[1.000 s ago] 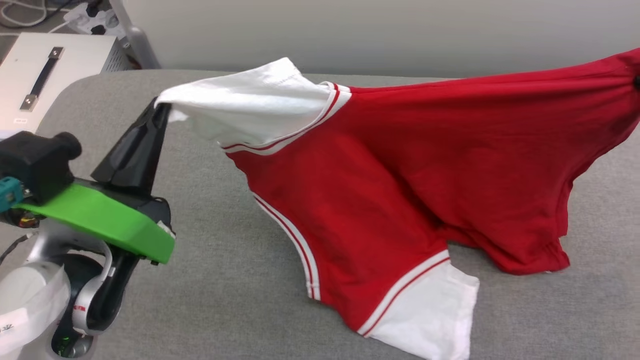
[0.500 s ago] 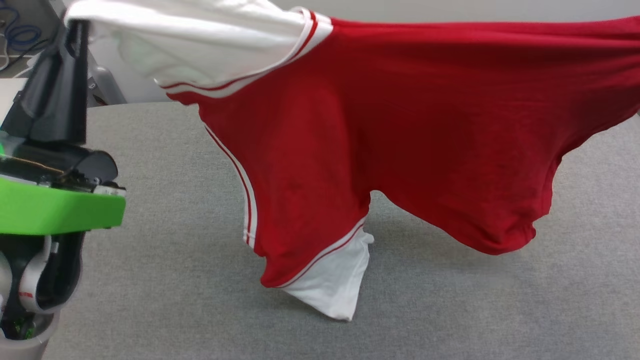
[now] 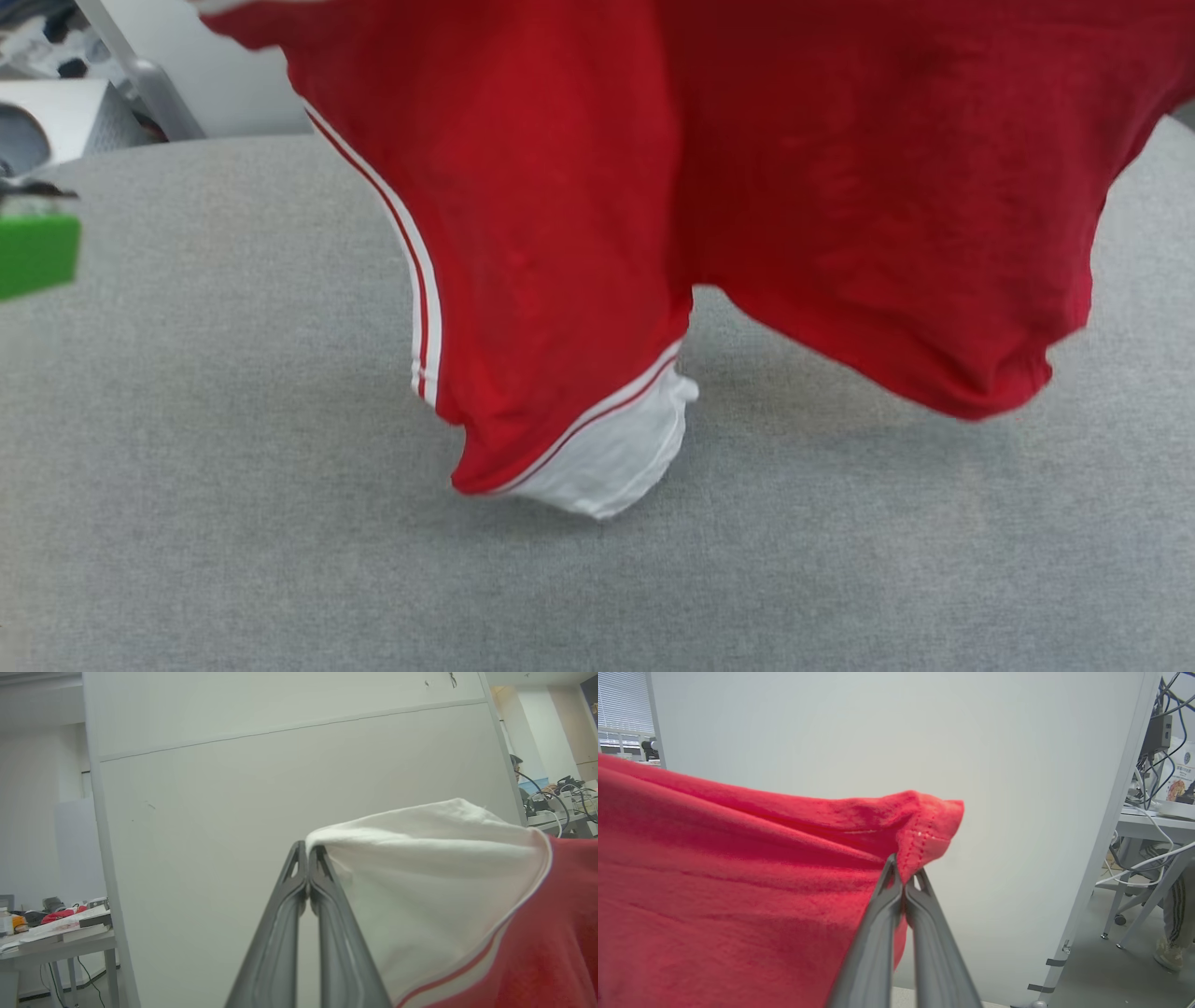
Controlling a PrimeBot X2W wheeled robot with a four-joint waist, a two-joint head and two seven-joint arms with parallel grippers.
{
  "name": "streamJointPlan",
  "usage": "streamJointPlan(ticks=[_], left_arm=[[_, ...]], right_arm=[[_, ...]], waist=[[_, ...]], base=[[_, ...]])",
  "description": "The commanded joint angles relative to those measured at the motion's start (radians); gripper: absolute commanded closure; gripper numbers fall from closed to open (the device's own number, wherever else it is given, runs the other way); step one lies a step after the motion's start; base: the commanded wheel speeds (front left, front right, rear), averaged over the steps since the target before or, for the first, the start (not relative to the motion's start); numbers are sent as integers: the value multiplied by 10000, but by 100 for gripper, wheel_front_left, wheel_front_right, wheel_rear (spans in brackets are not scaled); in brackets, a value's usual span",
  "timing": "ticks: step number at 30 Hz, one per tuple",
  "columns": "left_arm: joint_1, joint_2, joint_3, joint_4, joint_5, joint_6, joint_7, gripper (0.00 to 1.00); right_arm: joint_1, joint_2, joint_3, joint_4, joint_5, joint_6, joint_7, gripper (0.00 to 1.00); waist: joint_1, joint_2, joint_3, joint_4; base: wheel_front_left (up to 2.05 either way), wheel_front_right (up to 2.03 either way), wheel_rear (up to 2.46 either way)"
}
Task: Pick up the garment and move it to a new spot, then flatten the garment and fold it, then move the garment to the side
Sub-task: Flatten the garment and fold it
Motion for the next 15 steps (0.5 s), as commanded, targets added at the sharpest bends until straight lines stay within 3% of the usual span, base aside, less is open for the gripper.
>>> streamJointPlan(ticks=[1, 8, 15], left_arm=[[-476, 199, 121, 166, 116, -65, 79, 100], [-2082, 551, 59, 748, 157, -583, 363, 100], [-4382, 650, -573, 2084, 408, -1530, 623, 100]], right_arm=[[-228, -128, -42, 191, -117, -21, -128, 100], [-1253, -424, 88, 804, -387, -21, -780, 100], [-3176, -643, 621, 1795, -651, -21, -1037, 100]], waist=[[0, -1, 506, -46], [0, -1, 1616, -23], [0, -1, 3112, 16]], base=[[0, 0, 0], [0, 0, 0], [0, 0, 0]])
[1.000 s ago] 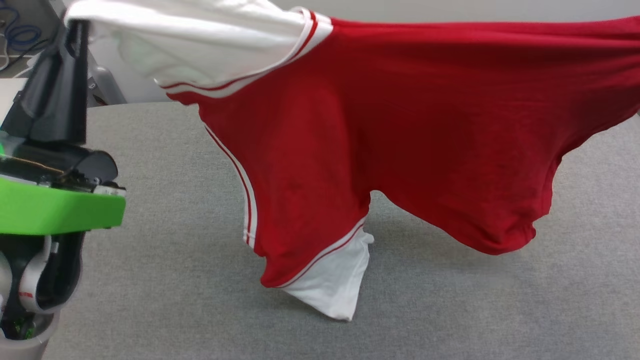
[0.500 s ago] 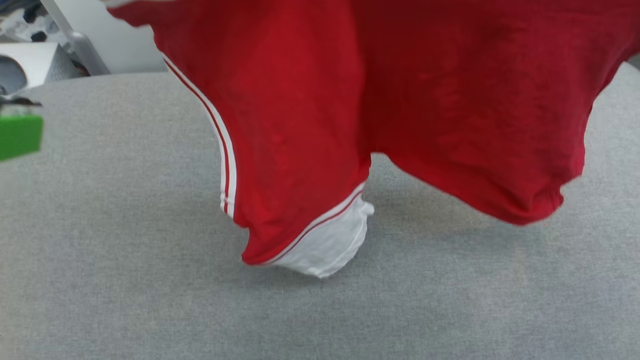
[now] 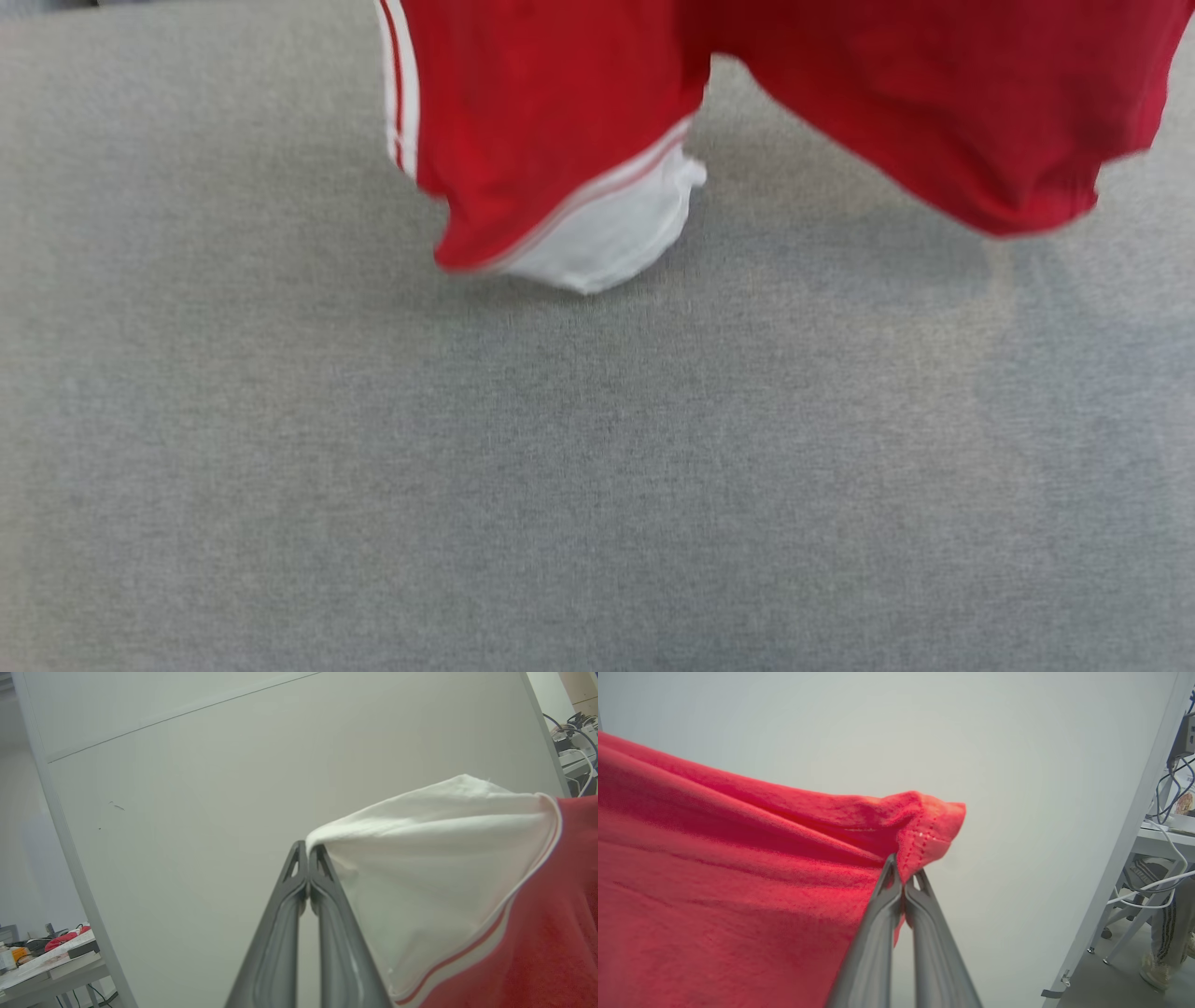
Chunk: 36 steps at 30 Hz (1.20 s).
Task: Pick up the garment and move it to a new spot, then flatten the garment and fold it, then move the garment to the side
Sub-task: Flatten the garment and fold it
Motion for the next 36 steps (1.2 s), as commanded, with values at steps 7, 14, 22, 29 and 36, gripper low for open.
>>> streamJointPlan(ticks=[7, 14, 22, 29, 36], left_arm=[[-3248, -219, -703, 2435, 807, -1031, -167, 100], [-6921, -1054, -1586, 5910, 2073, -1594, -1302, 100], [-9204, -1721, -1884, 8769, 2740, -1653, -3054, 100], [-9433, -2204, -2170, 10306, 2928, -1724, -4008, 100], [-7452, -2811, -2040, 9730, 2563, -1806, -4109, 100]], right_arm=[[-2717, -18, 948, 1750, -590, -53, -521, 100], [-5696, 764, 1827, 4541, -1429, -53, -1851, 100], [-7661, 1450, 2441, 6849, -2349, -53, -3873, 100], [-8360, 1991, 2338, 8376, -2682, -53, -5057, 100], [-7659, 2089, 2969, 8743, -2711, -53, -5516, 100]], waist=[[0, 0, 2350, 17], [0, 0, 3470, -175], [0, 0, 4050, -345], [0, 0, 4327, -207], [0, 0, 4452, 179]], base=[[0, 0, 0], [0, 0, 0], [0, 0, 0], [0, 0, 0], [0, 0, 0]])
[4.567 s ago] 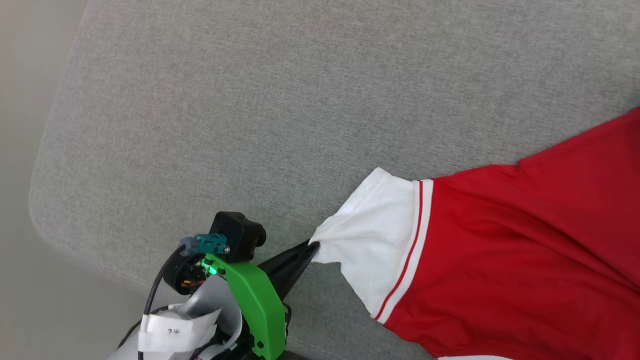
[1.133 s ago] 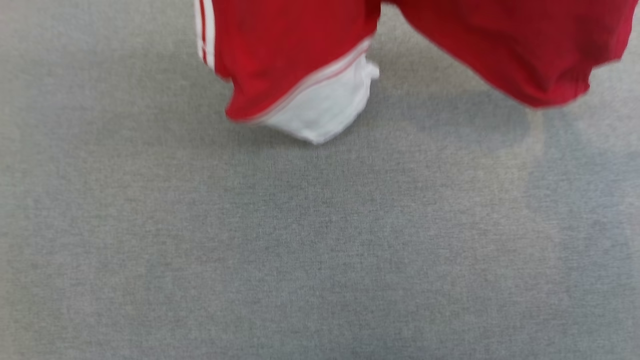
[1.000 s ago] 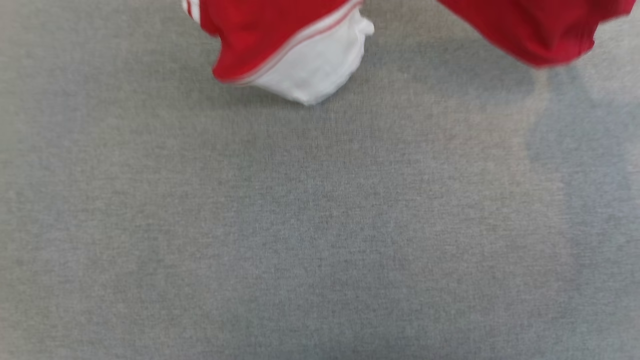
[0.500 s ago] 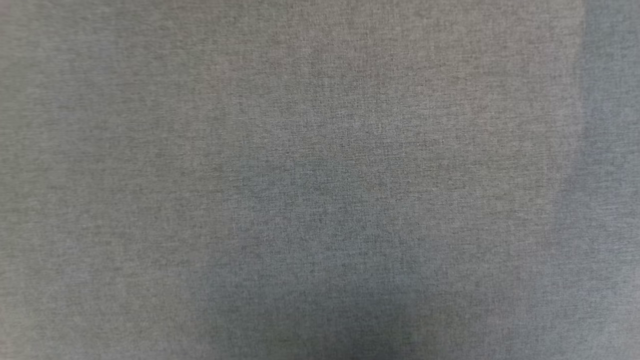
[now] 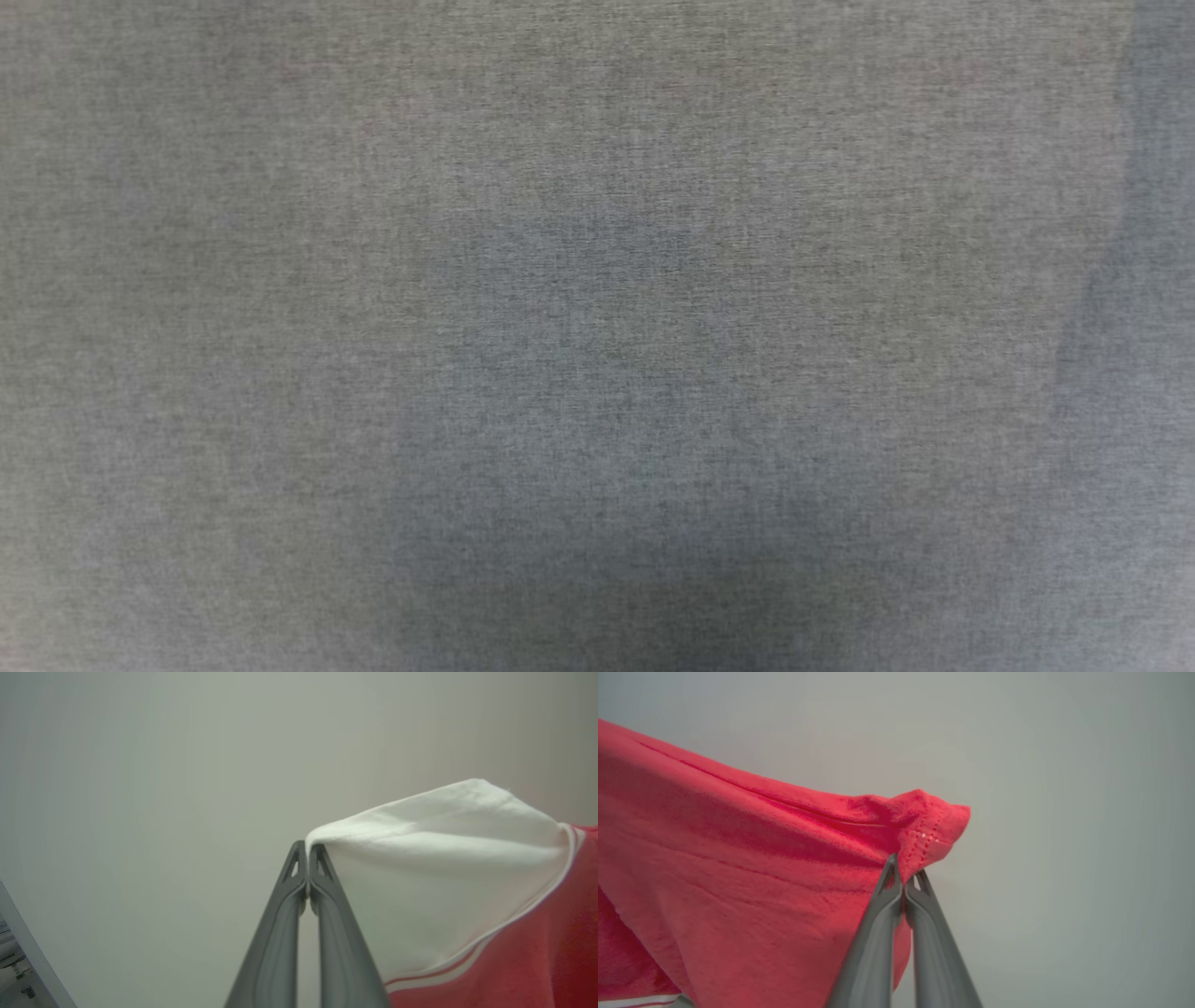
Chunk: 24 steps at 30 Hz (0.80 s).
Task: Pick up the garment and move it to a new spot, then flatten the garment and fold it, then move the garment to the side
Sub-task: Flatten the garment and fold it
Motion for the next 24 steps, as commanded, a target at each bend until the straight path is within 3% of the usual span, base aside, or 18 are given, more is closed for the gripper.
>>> streamJointPlan(ticks=[1, 13, 24], left_arm=[[540, -117, 158, -193, -105, -12, -54, 100], [5818, -1272, 887, -1986, -322, -45, -57, 100], [10075, -1505, 460, -1798, -878, -66, -49, 100]], right_arm=[[341, -50, 134, 24, 13, -82, -67, 100], [3777, -470, 1316, -1749, 354, -82, -103, 100], [7515, -979, 2017, -2171, 1398, -82, -104, 100]], waist=[[-2, 0, 3, 149], [-2, 0, -1291, 574], [-2, 0, -3240, 867]], base=[[0, 0, 0], [0, 0, 0], [0, 0, 0]])
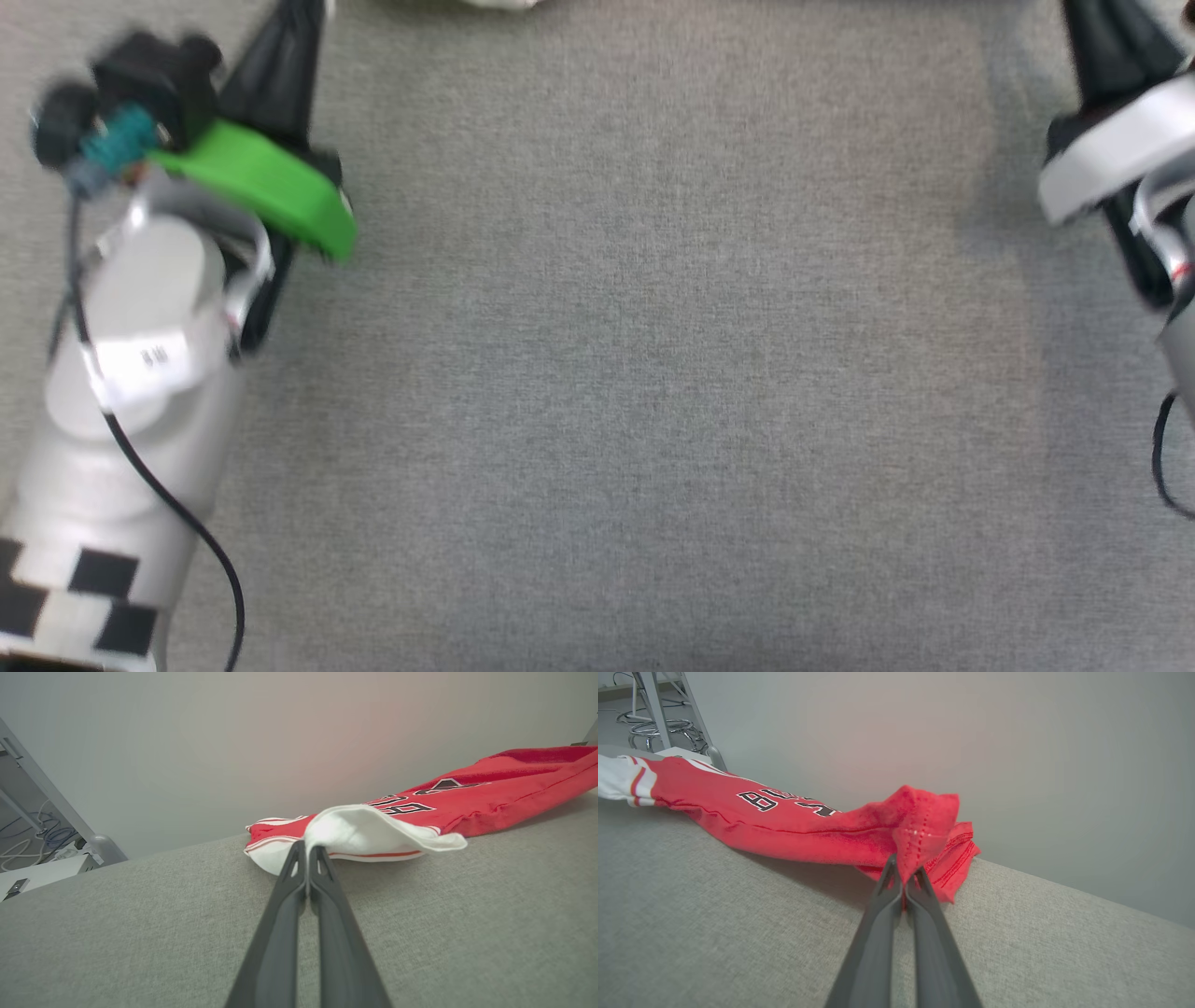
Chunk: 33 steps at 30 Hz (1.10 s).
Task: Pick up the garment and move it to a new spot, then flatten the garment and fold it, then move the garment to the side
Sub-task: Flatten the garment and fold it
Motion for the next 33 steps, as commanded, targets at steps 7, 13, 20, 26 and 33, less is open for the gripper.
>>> streamJointPlan(ticks=[7, 13, 20, 26, 33], left_arm=[[2224, 146, -485, 213, -679, -26, 310, 100], [3680, 553, -829, -286, -1160, -27, 766, 100], [5190, 1014, -952, -1227, -1578, 73, 1420, 100], [6322, 1394, -1262, -2300, -1805, 127, 2132, 100], [7350, 1729, -1487, -3583, -2457, 111, 2970, 100]], right_arm=[[1780, -372, 546, 12, 676, -80, -91, 100], [2866, -476, 343, -56, 1100, -80, -91, 100], [3919, -494, 319, -659, 1540, -80, -91, 100], [4780, -641, 529, -969, 1849, -80, -91, 100], [5936, -834, 263, -1141, 2513, -80, -91, 100]], waist=[[1, 0, -1819, 367], [1, 0, -2564, 544], [1, 0, -3288, 745], [1, 0, -3848, 919], [1, 0, -4392, 890]], base=[[0, 0, 0], [0, 0, 0], [0, 0, 0], [0, 0, 0], [0, 0, 0]])
